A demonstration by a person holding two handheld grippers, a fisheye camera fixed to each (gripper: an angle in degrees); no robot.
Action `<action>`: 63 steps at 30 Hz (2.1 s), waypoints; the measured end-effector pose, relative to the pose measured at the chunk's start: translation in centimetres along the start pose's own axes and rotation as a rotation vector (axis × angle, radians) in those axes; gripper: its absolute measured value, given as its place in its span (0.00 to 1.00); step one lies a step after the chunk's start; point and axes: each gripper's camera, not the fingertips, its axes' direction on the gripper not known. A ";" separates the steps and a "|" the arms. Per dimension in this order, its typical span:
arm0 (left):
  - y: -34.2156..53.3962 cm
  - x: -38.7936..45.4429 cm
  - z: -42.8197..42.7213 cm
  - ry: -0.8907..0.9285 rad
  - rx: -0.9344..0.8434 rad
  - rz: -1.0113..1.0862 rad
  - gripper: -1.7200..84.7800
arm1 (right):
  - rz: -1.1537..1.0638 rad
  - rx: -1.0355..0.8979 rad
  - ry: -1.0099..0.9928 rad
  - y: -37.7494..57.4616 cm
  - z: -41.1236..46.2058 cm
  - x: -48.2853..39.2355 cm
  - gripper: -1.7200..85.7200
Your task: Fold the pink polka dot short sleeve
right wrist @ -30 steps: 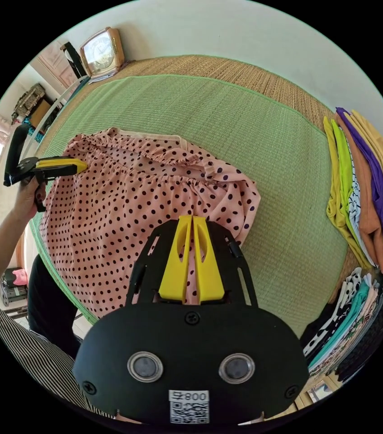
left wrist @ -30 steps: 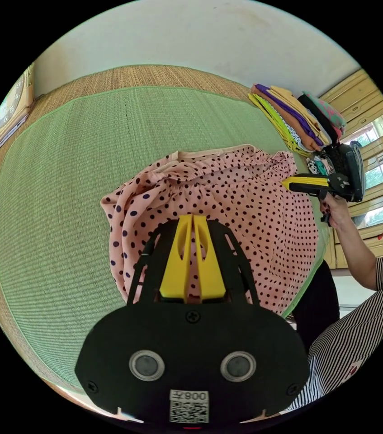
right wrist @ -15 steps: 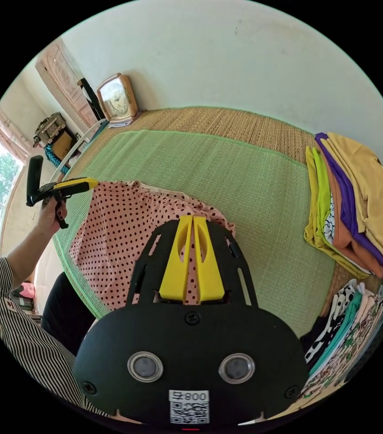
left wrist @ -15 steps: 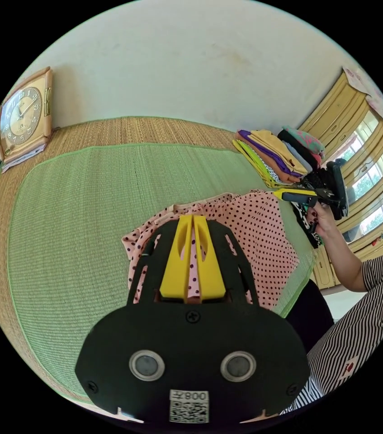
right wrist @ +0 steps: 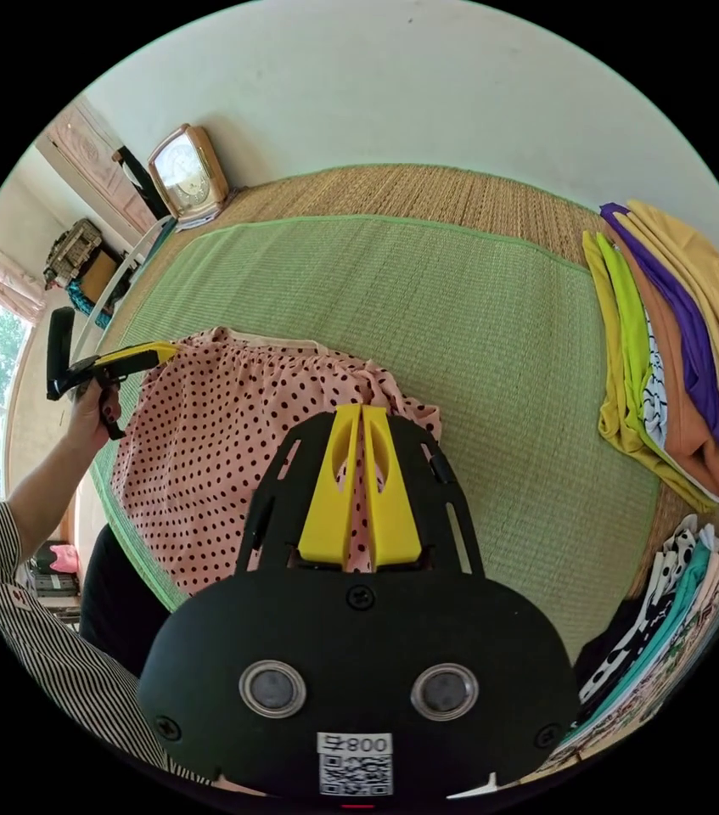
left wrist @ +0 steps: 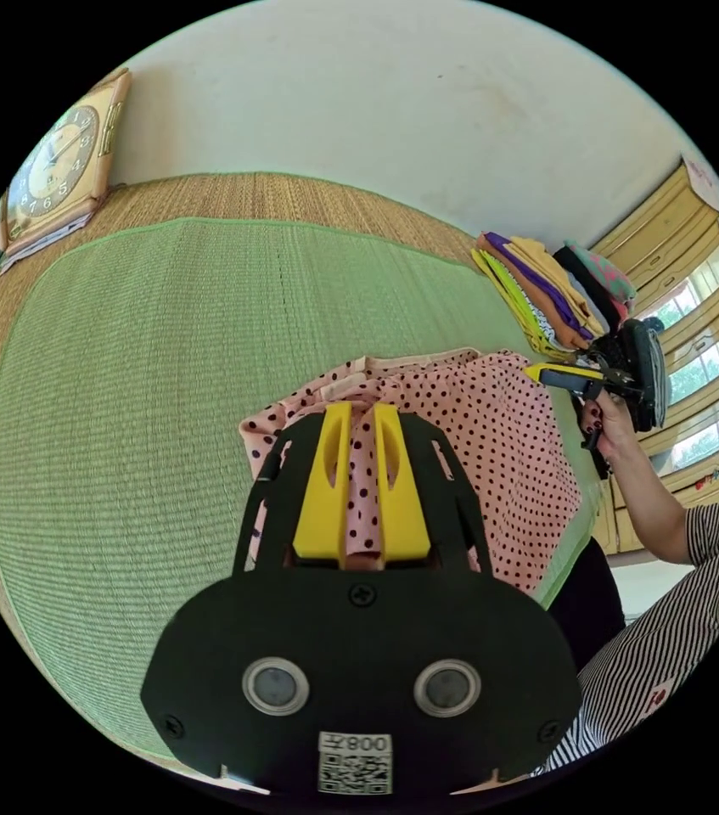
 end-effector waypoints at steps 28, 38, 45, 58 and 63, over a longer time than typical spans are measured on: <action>2.5 -6.8 -0.7 -0.073 -0.034 -0.107 0.03 | 0.119 -0.070 -0.093 1.5 3.9 8.7 0.02; 4.8 -8.9 -3.7 0.129 0.080 -0.142 0.04 | 0.150 -0.033 -0.277 4.1 1.0 12.8 0.02; 4.2 -10.1 -0.5 0.006 -0.062 -0.163 0.03 | 0.078 -0.116 -0.121 5.0 3.5 12.1 0.02; 17.2 -8.8 -7.1 0.094 0.010 -0.315 0.10 | 0.215 -0.016 -0.177 14.3 -1.2 14.6 0.03; 23.3 -9.1 -6.4 0.148 -0.050 -0.437 0.12 | 0.330 -0.014 -0.331 22.7 -1.9 16.4 0.08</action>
